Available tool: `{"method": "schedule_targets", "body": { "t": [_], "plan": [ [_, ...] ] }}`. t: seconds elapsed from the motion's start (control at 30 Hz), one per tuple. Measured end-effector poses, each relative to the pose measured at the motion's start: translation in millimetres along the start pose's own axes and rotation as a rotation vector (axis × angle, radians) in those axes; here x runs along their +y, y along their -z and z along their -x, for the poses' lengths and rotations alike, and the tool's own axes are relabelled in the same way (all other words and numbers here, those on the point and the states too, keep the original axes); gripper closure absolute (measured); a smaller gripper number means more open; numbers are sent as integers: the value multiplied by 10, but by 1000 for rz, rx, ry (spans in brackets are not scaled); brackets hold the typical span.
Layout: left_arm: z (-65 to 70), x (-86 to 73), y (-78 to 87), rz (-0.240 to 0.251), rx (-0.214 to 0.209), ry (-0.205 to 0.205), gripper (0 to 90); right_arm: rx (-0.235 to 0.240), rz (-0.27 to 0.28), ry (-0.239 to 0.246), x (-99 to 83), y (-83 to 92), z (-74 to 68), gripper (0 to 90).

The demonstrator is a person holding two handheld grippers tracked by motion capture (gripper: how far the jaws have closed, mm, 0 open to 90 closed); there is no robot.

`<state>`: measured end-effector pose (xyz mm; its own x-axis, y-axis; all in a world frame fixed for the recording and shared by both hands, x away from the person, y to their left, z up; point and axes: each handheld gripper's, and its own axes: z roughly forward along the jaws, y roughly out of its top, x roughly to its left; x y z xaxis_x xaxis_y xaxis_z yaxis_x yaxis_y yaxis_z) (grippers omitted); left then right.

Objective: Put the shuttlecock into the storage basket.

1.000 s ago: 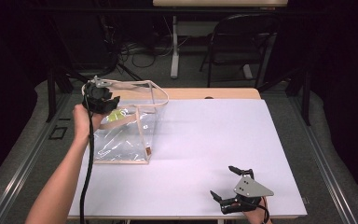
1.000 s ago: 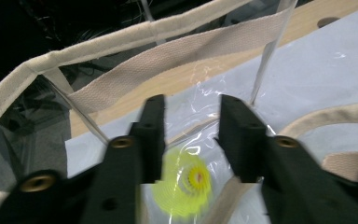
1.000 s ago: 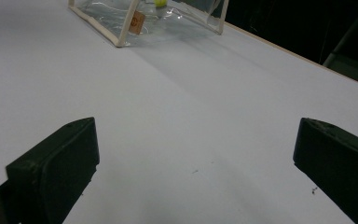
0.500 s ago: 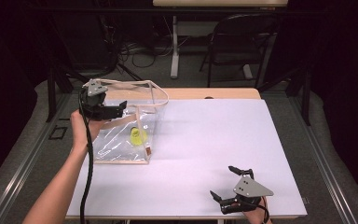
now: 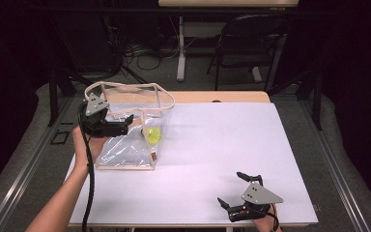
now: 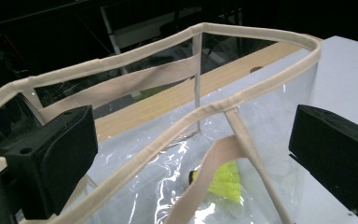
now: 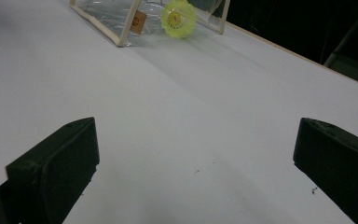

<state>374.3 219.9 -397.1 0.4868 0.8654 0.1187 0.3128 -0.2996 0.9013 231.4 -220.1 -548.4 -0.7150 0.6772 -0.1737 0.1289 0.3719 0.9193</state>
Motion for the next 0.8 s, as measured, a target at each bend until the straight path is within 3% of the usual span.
{"method": "schedule_targets", "body": {
  "t": [0.37, 0.47, 0.8],
  "plan": [
    [117, -166, 122, 26, -48, -4, 2, 3, -2, 1, 0, -6, -5, 0],
    [167, -223, 147, 28, -85, 4, 2, 2, -2, 2, -1, -7, -6, 0],
    [319, -346, 237, 57, -138, -4, 1, 1, -1, 1, 1, -5, -9, 0]
  ]
}}
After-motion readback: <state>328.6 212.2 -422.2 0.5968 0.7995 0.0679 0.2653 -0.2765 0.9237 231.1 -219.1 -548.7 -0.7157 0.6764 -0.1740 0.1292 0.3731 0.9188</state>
